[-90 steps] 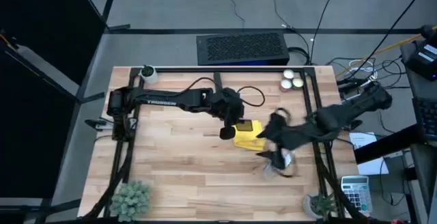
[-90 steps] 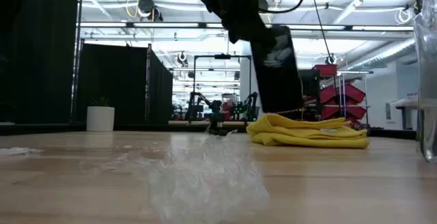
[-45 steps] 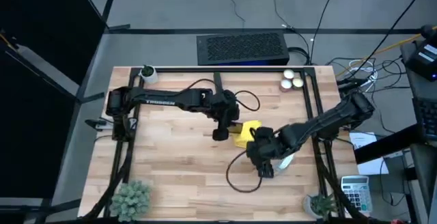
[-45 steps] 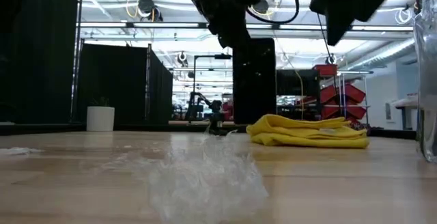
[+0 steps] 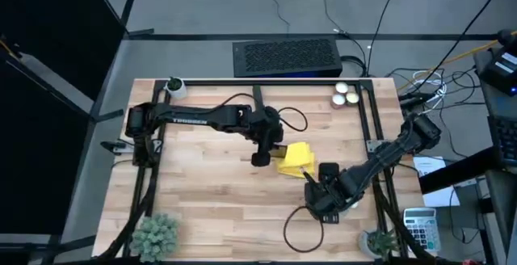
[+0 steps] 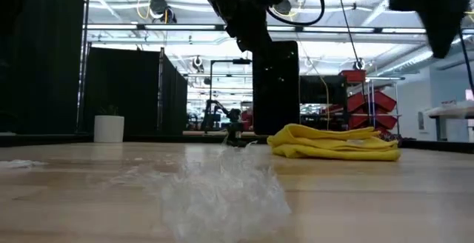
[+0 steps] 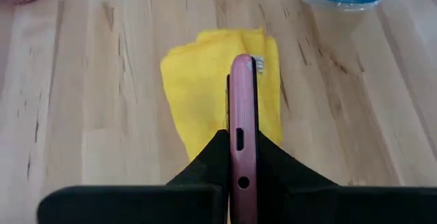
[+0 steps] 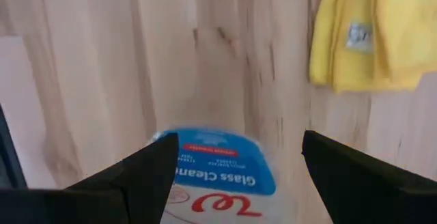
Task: Apply microfiber cloth
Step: Spray the cellphone using a spray bottle, then wipe the cellphone with a yellow microfiber cloth
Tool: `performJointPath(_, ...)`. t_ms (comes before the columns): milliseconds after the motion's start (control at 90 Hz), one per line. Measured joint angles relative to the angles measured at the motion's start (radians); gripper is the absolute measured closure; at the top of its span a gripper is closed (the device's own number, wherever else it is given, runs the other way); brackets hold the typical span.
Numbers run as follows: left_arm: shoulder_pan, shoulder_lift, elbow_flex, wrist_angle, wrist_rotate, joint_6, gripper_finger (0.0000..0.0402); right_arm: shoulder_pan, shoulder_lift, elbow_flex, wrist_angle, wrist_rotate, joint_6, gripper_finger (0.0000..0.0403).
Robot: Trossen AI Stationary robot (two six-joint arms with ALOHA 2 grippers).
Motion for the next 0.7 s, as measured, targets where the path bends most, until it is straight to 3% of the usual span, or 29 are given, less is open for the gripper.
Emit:
performJointPath(189,-0.001,0.0,0.0,0.006,0.0,-0.001,0.0384,0.08,-0.002,0.0,-0.04,0.045,0.108,0.0108)
performJointPath(411,-0.001,-0.014,-0.001,0.027,0.016,-0.004,0.0384,0.068,-0.002,0.0,0.165,0.291,0.12,0.0108)
performJointPath(700,-0.002,-0.108,-0.031,0.016,0.027,-0.003,0.0388,0.028,-0.01,-0.027,0.185,0.594,0.103,0.0108)
